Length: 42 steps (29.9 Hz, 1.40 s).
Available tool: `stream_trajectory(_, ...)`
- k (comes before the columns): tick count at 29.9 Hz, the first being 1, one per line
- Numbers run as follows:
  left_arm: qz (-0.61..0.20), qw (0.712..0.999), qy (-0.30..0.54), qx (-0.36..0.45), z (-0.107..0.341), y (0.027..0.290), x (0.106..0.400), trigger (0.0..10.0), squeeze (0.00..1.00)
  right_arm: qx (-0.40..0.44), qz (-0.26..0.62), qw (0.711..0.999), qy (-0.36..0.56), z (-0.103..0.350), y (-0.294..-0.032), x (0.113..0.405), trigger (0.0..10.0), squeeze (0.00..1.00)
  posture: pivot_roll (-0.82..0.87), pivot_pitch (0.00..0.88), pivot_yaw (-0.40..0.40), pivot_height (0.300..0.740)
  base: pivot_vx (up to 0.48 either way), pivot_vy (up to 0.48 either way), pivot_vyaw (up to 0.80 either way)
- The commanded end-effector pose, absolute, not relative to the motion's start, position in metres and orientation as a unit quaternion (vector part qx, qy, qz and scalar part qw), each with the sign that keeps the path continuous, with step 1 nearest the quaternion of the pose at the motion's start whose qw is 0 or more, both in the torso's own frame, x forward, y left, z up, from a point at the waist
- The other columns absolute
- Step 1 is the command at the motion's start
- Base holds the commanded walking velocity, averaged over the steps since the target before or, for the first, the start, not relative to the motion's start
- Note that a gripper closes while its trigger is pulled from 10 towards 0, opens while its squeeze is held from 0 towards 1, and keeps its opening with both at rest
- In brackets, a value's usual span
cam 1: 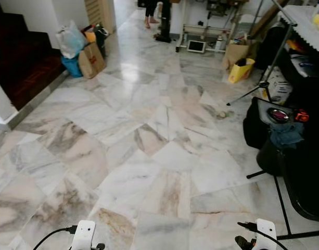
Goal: Hang keys on a hook
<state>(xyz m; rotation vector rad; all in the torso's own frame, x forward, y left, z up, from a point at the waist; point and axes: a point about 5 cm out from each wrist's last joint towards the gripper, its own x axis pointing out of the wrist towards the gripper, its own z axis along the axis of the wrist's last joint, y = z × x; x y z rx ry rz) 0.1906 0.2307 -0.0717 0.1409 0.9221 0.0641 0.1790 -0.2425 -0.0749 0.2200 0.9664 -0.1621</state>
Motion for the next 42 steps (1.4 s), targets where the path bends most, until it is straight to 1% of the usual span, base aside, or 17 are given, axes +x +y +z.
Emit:
stream_trajectory(1,0.032,0.891,0.448,0.072,-0.0722,0.2315,0.1894,10.0,0.0,0.103,-0.076,0.875,0.468,-0.0755,-0.2431,0.1775,10.0,0.0,0.1,0.0,-0.046,0.74,0.0,0.0,-0.7)
stream_trajectory(15,0.032,0.889,0.45,0.079,-0.0719,0.2371,0.1872,10.0,0.0,0.112,-0.078,0.875,0.465,-0.0767,-0.2386,0.1776,10.0,0.0,0.1,0.0,-0.013,0.74,0.0,0.0,-0.7)
stream_trajectory(24,0.032,0.894,0.442,0.072,-0.0707,0.2331,0.1912,10.0,0.0,0.105,-0.082,0.873,0.47,-0.077,-0.2423,0.1751,10.0,0.0,0.11,0.0,-0.026,0.74,0.0,0.0,-0.7)
stream_trajectory(42,0.034,0.892,0.445,0.068,-0.0719,0.2328,0.1891,10.0,0.0,0.105,-0.08,0.875,0.465,-0.0755,-0.2434,0.1773,10.0,0.0,0.09,0.0,-0.028,0.74,0.0,0.0,-0.7)
